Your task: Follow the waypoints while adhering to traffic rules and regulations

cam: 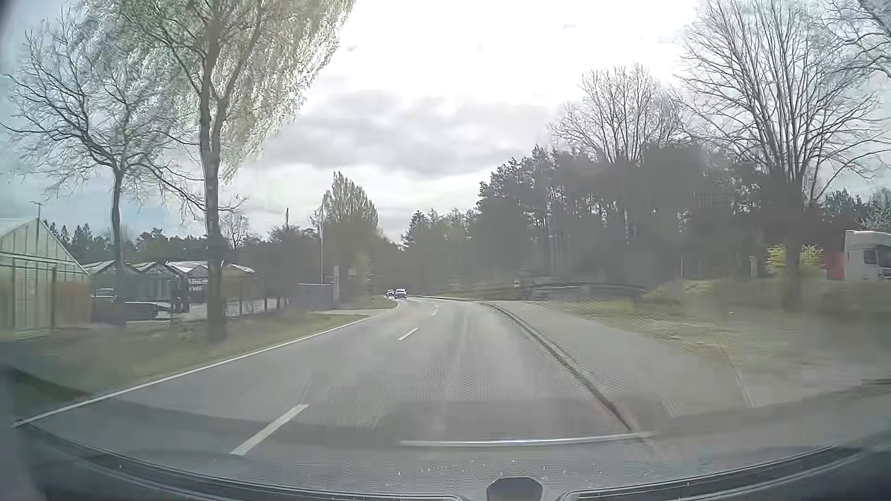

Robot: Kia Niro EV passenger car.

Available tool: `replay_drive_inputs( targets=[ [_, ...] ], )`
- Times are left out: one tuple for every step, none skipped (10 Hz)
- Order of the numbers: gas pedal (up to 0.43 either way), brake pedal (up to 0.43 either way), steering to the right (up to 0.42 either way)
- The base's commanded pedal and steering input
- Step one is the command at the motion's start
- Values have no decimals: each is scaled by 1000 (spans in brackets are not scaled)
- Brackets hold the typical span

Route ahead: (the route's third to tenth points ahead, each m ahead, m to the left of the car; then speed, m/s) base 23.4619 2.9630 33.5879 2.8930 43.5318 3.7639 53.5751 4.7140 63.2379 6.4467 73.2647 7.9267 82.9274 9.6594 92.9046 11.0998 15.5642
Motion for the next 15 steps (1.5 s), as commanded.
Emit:
replay_drive_inputs(
  targets=[
    [209,6,5],
    [209,0,3],
    [209,0,1],
    [209,0,0],
    [209,0,-1],
    [209,0,-4],
    [209,0,-8],
    [209,0,-10],
    [209,0,-10],
    [209,0,-10],
    [209,0,-11],
    [209,0,-11],
    [209,0,-14],
    [209,0,-18],
    [209,0,-18]
  ],
)
